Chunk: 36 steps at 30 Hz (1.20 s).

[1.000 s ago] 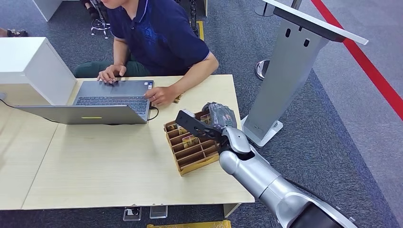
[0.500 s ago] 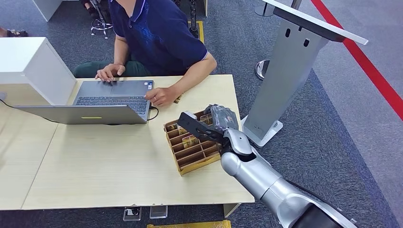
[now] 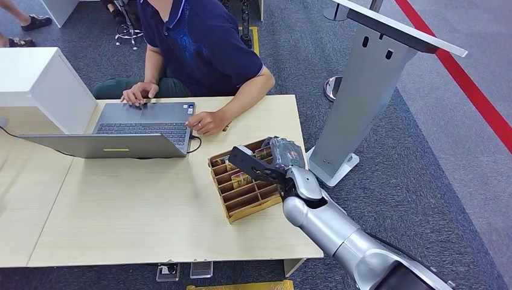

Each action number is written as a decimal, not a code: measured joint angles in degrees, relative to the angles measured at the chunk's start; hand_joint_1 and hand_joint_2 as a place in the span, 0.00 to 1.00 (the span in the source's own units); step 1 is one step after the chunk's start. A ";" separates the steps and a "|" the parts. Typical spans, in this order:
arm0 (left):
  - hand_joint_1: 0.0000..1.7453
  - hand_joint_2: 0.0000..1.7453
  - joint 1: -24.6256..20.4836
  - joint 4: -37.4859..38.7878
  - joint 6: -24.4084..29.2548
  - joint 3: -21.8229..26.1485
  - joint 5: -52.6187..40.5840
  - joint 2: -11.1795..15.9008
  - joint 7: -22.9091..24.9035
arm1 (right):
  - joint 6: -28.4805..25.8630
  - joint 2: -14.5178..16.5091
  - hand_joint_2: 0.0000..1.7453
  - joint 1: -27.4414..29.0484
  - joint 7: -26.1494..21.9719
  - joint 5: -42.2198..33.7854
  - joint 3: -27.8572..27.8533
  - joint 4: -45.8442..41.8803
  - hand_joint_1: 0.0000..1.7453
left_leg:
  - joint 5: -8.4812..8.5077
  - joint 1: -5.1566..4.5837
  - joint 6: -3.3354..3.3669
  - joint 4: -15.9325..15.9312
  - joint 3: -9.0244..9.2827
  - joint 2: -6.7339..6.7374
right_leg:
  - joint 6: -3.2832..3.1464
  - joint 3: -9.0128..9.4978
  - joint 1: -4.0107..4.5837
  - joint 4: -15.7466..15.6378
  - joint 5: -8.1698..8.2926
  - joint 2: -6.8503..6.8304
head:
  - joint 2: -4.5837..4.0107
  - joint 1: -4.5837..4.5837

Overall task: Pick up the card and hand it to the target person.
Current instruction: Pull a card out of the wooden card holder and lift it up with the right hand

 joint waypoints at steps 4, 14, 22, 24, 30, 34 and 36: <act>0.00 0.00 -0.03 0.00 0.00 -0.02 -0.33 0.00 0.33 | -0.04 -0.22 1.00 0.08 0.18 0.33 -0.05 -0.01 0.48 | 0.00 0.00 0.00 0.00 0.01 0.00 | 0.00 0.00 0.00 0.00 0.00 0.00 | 0.00 -0.01; 0.00 0.00 -0.14 0.00 0.00 -0.02 -0.78 0.00 0.53 | 0.33 -0.85 1.00 0.35 0.37 0.95 -0.10 -0.68 0.60 | 0.00 0.00 0.00 0.00 0.02 0.00 | 0.00 0.02 0.00 0.00 0.00 0.00 | 0.00 0.00; 0.00 0.00 -0.09 0.00 0.07 -0.02 -0.72 -0.01 0.48 | 0.36 -1.08 1.00 0.35 0.56 1.11 -0.16 -0.92 0.93 | 0.00 0.00 0.00 0.00 0.02 0.00 | 0.00 0.02 0.00 0.00 0.00 0.00 | 0.00 -0.02; 0.00 0.00 -0.10 0.00 0.10 -0.02 -0.73 -0.02 0.50 | 0.37 -1.15 1.00 0.39 0.78 1.11 -0.17 -1.01 0.97 | 0.00 0.00 0.00 0.00 0.03 0.00 | 0.00 0.02 0.00 0.00 0.00 0.00 | 0.00 -0.02; 0.00 0.00 -0.10 0.00 0.31 -0.03 -1.11 -0.02 0.55 | 0.47 -1.30 1.00 0.52 1.05 1.11 -0.17 -1.33 1.00 | 0.00 0.00 0.00 0.00 0.03 0.00 | 0.00 0.03 0.00 0.00 0.00 0.00 | 0.00 0.01; 0.00 0.00 -0.10 0.00 0.72 -0.05 -1.79 -0.02 0.68 | 0.48 -1.31 1.00 0.57 1.04 1.12 -0.17 -1.44 1.00 | 0.00 0.00 0.00 0.00 0.03 0.00 | 0.00 0.03 0.00 0.00 0.00 0.00 | 0.00 0.02; 0.00 0.00 -0.10 0.00 0.91 -0.05 -1.80 -0.02 0.71 | 0.47 -1.32 1.00 0.57 1.07 1.17 -0.17 -1.44 1.00 | 0.00 0.00 0.00 0.00 0.04 0.00 | 0.00 0.03 0.00 0.00 0.00 0.00 | 0.00 0.01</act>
